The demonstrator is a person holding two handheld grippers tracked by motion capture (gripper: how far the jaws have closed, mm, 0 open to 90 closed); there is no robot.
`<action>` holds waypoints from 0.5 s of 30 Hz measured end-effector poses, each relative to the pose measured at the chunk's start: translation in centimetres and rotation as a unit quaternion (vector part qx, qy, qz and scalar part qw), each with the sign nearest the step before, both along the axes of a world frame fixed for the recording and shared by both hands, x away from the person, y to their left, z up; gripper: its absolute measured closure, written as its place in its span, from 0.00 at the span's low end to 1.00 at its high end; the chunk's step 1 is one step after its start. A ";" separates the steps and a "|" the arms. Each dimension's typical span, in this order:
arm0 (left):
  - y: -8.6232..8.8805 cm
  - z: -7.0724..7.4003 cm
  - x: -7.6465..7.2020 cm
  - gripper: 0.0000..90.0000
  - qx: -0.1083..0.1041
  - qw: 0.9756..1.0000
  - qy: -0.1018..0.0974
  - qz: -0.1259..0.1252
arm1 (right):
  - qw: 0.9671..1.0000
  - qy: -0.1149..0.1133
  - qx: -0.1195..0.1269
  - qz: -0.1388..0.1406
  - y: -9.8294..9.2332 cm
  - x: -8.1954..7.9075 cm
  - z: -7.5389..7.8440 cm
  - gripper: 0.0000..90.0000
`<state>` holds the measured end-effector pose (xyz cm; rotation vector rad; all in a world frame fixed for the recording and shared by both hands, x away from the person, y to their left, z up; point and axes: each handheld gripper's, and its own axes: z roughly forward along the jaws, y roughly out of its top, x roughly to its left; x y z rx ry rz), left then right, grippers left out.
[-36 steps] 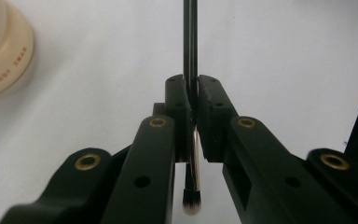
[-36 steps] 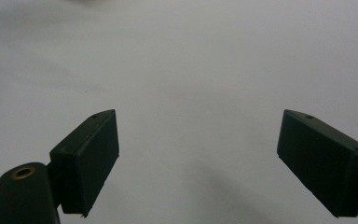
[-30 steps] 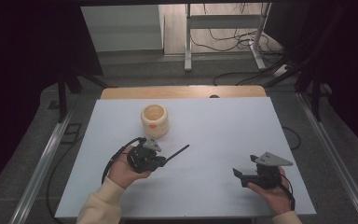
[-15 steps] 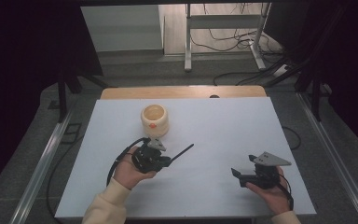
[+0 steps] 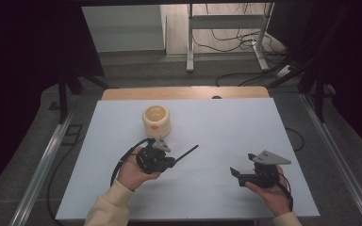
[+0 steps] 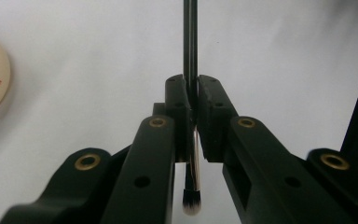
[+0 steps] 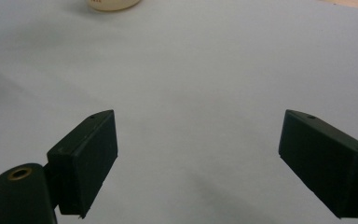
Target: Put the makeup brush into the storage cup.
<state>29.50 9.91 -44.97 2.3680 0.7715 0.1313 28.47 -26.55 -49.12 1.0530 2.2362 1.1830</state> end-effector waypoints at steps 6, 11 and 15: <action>0.2 0.0 0.1 0.93 -0.004 1.000 0.001 0.000 | 1.000 -0.003 -0.006 -0.003 0.1 0.5 0.4 0.13; 0.1 -0.1 0.2 0.93 -0.004 1.000 0.002 0.000 | 1.000 -0.010 -0.014 0.004 0.5 0.6 1.1 0.11; 0.0 0.0 0.2 0.93 -0.004 1.000 0.003 0.000 | 0.999 -0.023 -0.027 0.019 1.3 0.6 1.8 0.11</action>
